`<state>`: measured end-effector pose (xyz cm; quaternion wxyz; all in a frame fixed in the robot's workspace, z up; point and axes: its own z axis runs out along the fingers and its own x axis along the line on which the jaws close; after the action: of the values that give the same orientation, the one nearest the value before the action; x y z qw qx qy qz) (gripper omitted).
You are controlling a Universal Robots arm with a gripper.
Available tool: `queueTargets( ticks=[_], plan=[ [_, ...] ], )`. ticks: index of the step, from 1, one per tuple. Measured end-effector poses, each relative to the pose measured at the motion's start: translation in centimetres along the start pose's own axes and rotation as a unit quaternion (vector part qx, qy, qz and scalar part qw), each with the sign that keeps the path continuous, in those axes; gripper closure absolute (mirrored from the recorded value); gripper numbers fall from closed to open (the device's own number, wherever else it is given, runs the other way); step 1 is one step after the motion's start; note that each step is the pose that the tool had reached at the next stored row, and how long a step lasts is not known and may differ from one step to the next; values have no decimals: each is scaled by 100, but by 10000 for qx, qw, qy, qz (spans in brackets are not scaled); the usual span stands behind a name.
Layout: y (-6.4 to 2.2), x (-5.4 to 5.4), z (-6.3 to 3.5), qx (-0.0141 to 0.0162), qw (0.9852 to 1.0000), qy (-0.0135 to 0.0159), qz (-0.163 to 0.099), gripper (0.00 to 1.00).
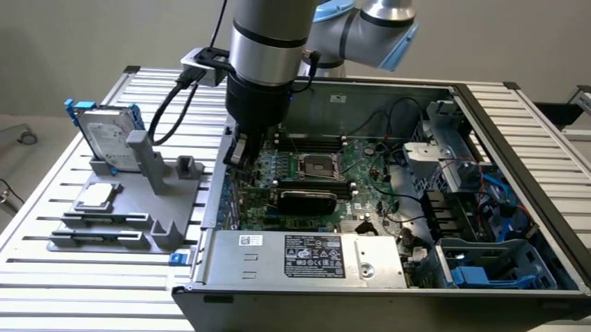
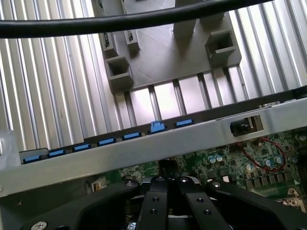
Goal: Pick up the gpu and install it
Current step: 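Press down on the gpu until it lock into place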
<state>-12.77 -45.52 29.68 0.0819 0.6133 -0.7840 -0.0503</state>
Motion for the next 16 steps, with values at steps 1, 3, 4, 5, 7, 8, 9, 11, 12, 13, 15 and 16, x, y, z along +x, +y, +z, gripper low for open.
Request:
queueTargets(
  ticks=[1,3,4,5,7,8,9,11,12,13,15,16],
  plan=[
    [2,-5,2,0,10000,0,0,89],
    [5,-19,2,0,10000,0,0,89],
    [7,-25,2,0,10000,-1,0,89],
    [7,-30,2,0,10000,-1,0,89],
    [9,-36,2,0,10000,0,-1,89],
    [10,-39,1,0,10000,0,0,89],
    [11,-41,1,0,10000,1,0,89],
    [12,-43,-3,-2,10000,1,0,89],
    [13,-44,-9,-5,10000,2,0,89],
    [15,-43,-15,-8,10000,3,0,89],
    [18,-43,-28,-13,10000,6,1,89],
    [18,-43,-28,-13,10000,6,1,89]
  ],
)
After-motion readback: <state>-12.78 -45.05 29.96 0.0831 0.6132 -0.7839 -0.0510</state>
